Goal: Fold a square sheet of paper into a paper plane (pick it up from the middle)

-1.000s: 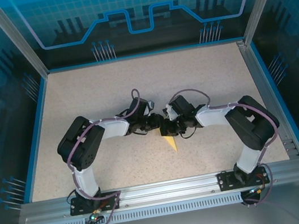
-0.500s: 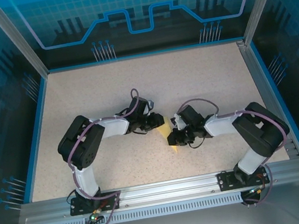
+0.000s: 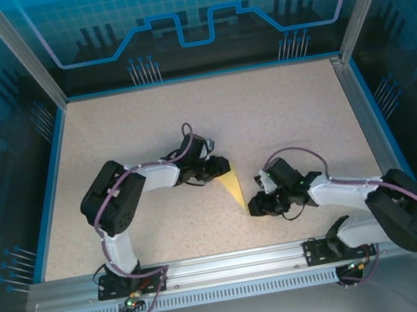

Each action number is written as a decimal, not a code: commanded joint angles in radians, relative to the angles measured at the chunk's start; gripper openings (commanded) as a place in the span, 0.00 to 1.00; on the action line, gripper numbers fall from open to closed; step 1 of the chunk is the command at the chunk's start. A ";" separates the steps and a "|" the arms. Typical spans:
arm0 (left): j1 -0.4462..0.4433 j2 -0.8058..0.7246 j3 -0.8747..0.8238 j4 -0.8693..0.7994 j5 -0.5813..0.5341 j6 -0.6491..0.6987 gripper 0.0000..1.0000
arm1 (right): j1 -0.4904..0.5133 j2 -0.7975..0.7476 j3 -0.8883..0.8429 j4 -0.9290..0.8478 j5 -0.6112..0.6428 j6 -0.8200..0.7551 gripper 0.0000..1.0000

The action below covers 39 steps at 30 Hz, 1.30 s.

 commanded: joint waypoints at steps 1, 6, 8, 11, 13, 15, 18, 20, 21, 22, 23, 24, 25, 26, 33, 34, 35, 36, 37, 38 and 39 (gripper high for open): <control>0.018 -0.025 0.035 -0.160 -0.111 -0.059 0.46 | -0.073 -0.055 0.074 -0.243 0.067 0.009 0.37; 0.013 -0.108 0.169 -0.403 -0.197 -0.089 0.74 | -0.145 -0.034 0.176 -0.326 0.089 0.006 0.40; -0.003 -0.131 0.210 -0.479 -0.242 -0.086 0.76 | -0.164 -0.007 0.193 -0.292 0.101 -0.001 0.39; -0.059 -0.167 0.278 -0.680 -0.410 -0.115 0.76 | -0.175 0.005 0.180 -0.177 0.102 0.006 0.38; -0.123 -0.195 0.322 -0.813 -0.508 -0.154 0.77 | -0.185 -0.001 0.182 -0.170 0.109 0.019 0.39; -0.174 -0.203 0.353 -0.880 -0.570 -0.199 0.78 | -0.186 -0.017 0.173 -0.148 0.105 0.024 0.41; -0.210 -0.158 0.386 -0.942 -0.586 -0.282 0.79 | -0.194 -0.041 0.162 -0.150 0.128 0.015 0.41; -0.234 -0.108 0.426 -0.957 -0.582 -0.316 0.78 | -0.215 -0.062 0.152 -0.167 0.129 0.009 0.42; -0.248 -0.073 0.460 -0.977 -0.587 -0.326 0.78 | -0.226 -0.074 0.140 -0.164 0.116 0.004 0.42; -0.265 -0.040 0.510 -1.006 -0.597 -0.330 0.78 | -0.240 -0.084 0.126 -0.162 0.101 0.000 0.43; -0.280 -0.007 0.552 -1.038 -0.610 -0.334 0.78 | -0.253 -0.089 0.118 -0.161 0.084 -0.007 0.43; -0.294 0.030 0.600 -1.078 -0.627 -0.337 0.78 | -0.264 -0.092 0.112 -0.164 0.069 -0.018 0.43; -0.304 0.065 0.650 -1.115 -0.640 -0.342 0.78 | -0.272 -0.093 0.109 -0.169 0.059 -0.025 0.43; -0.311 0.093 0.681 -1.143 -0.648 -0.349 0.78 | -0.280 -0.095 0.103 -0.172 0.052 -0.031 0.43; -0.327 0.204 0.775 -1.189 -0.645 -0.373 0.78 | -0.319 -0.099 0.058 -0.134 0.005 -0.032 0.45; -0.327 0.222 0.793 -1.200 -0.645 -0.373 0.78 | -0.322 -0.099 0.056 -0.130 0.000 -0.032 0.45; -0.327 0.237 0.808 -1.208 -0.645 -0.371 0.78 | -0.322 -0.099 0.053 -0.128 -0.002 -0.032 0.45; -0.327 0.254 0.825 -1.219 -0.645 -0.369 0.78 | -0.322 -0.098 0.050 -0.127 -0.006 -0.031 0.46; -0.327 0.270 0.840 -1.225 -0.644 -0.369 0.78 | -0.323 -0.097 0.051 -0.126 -0.007 -0.031 0.46; -0.327 0.281 0.849 -1.228 -0.645 -0.369 0.78 | -0.325 -0.096 0.051 -0.127 -0.009 -0.032 0.46; -0.326 0.294 0.860 -1.230 -0.642 -0.368 0.78 | -0.325 -0.095 0.051 -0.127 -0.013 -0.033 0.46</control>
